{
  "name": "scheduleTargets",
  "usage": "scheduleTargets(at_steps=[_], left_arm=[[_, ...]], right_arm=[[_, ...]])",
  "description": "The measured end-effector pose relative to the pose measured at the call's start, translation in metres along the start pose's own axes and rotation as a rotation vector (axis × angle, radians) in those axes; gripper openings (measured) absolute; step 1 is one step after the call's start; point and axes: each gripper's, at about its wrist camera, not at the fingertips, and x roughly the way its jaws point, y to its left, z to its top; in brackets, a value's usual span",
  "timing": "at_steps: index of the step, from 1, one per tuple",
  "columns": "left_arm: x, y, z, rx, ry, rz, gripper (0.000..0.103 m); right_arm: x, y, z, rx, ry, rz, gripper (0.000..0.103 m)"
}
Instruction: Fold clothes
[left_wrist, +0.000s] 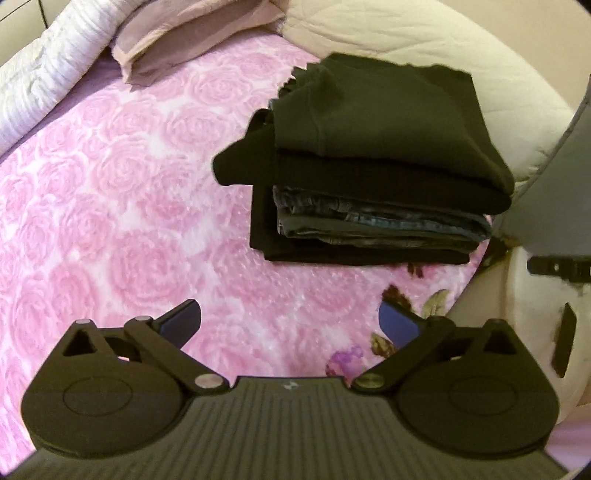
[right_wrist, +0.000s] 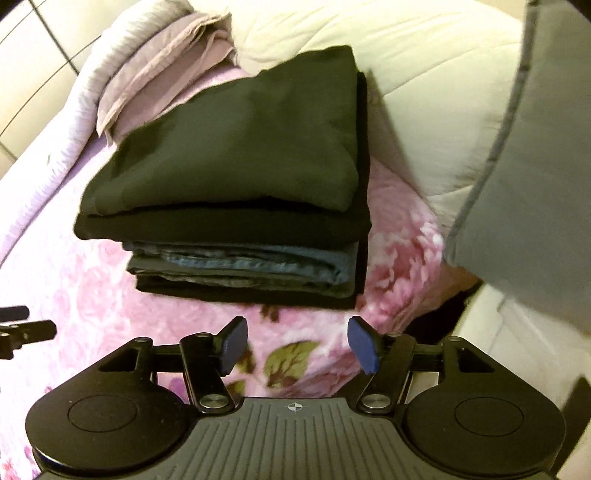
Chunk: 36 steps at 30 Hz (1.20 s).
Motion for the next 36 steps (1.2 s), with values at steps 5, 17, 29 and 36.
scheduleTargets(at_steps=[5,17,29,36], left_arm=[[-0.026,0.006,-0.016,0.034,-0.008,-0.032,0.101],[-0.094,0.001,-0.066,0.134,-0.104,-0.024,0.099],[-0.111,-0.009,-0.072,0.119,-0.115,-0.038,0.099],[-0.11,-0.022,-0.058,0.099,-0.131,0.005,0.099]], right_arm=[[-0.027,0.031,-0.024,0.01,-0.047,-0.055,0.065],[-0.092,0.098,-0.084,0.063,-0.164,-0.144,0.076],[-0.118,0.106,-0.091,0.058,-0.18,-0.141,0.093],[-0.12,0.105,-0.069,-0.02,-0.192,-0.122,0.095]])
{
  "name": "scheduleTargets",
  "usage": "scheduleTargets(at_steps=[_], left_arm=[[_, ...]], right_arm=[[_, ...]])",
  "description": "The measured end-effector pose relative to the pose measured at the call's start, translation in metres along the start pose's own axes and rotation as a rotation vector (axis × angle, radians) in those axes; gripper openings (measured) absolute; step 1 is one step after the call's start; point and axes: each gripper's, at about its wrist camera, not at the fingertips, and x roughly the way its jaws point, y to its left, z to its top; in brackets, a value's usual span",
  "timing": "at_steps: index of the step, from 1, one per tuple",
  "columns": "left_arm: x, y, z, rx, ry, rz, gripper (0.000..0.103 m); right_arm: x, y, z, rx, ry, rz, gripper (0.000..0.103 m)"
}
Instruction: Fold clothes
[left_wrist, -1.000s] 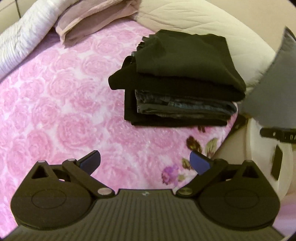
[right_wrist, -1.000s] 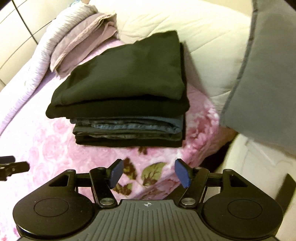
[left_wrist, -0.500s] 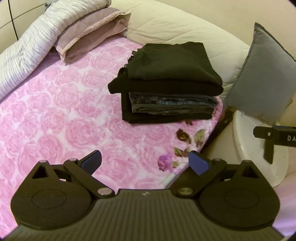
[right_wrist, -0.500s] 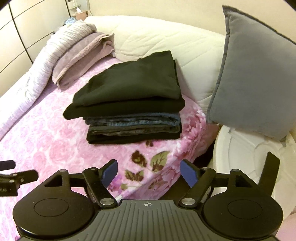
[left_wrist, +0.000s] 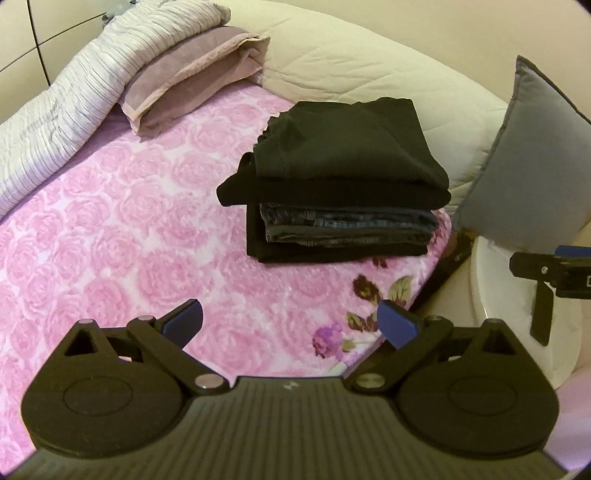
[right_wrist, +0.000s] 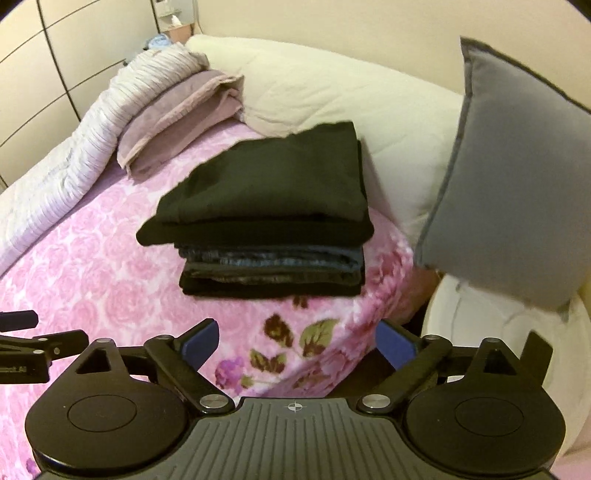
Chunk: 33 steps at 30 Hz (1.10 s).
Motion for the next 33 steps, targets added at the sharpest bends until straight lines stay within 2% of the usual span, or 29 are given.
scheduleTargets(at_steps=[10,24,33], left_arm=[[0.013,-0.017,-0.001,0.025,0.032,0.024,0.099],[0.021,-0.03,0.002,0.027,0.052,0.006,0.1],[0.026,-0.04,0.004,0.075,0.058,0.029,0.1]], right_arm=[[0.009,-0.008,0.003,-0.021,0.033,0.014,0.096],[0.012,-0.008,0.005,-0.041,0.044,0.031,0.096],[0.014,-0.012,0.004,-0.024,0.049,0.033,0.096]])
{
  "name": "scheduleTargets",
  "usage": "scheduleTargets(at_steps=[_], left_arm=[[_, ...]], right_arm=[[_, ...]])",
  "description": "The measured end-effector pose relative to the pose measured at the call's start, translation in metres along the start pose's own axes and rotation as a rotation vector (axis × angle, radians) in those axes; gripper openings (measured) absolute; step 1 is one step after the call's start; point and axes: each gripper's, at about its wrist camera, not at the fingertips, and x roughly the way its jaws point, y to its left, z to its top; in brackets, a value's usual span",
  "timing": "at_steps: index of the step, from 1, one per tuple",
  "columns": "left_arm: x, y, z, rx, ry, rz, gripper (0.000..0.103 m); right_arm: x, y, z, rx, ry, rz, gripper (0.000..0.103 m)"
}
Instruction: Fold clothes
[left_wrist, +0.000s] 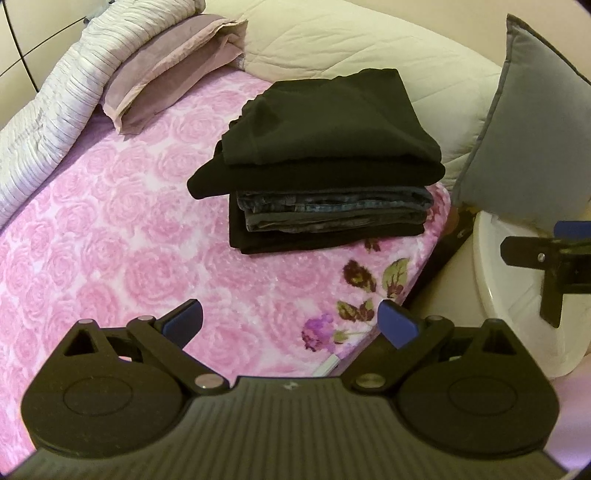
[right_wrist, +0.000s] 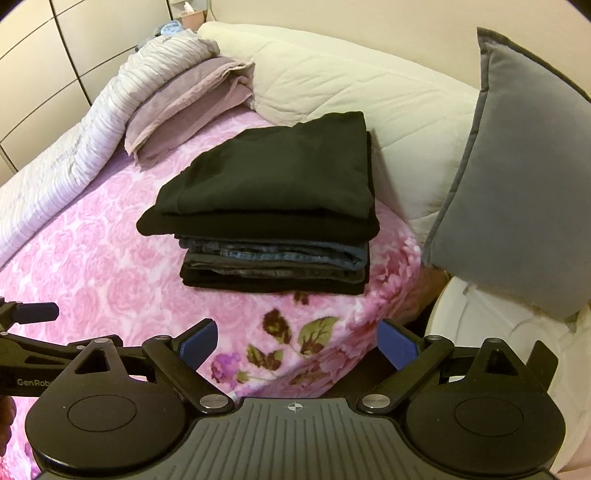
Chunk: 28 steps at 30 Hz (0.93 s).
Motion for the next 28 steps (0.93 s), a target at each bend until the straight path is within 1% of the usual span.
scheduleTargets(at_steps=[9,22,26,28], left_arm=[[0.0054,-0.0021,0.0016,0.006,0.009,-0.018,0.1],[0.0081,-0.0036,0.0037,0.013,0.004,-0.01,0.1],[0.0074,-0.0042,0.0042,0.017,-0.008,-0.003,0.1],[0.0044,-0.0047,0.0038,0.014,-0.032,0.002,0.1]], right_arm=[[0.0014,-0.0004,0.0003,0.005,0.007,-0.004,0.096],[0.0052,-0.0007,0.0003,0.001,0.018,-0.004,0.096],[0.0052,-0.0005,-0.0004,0.001,0.016,-0.004,0.096],[0.0051,-0.0007,-0.0006,0.001,0.015,-0.004,0.096]])
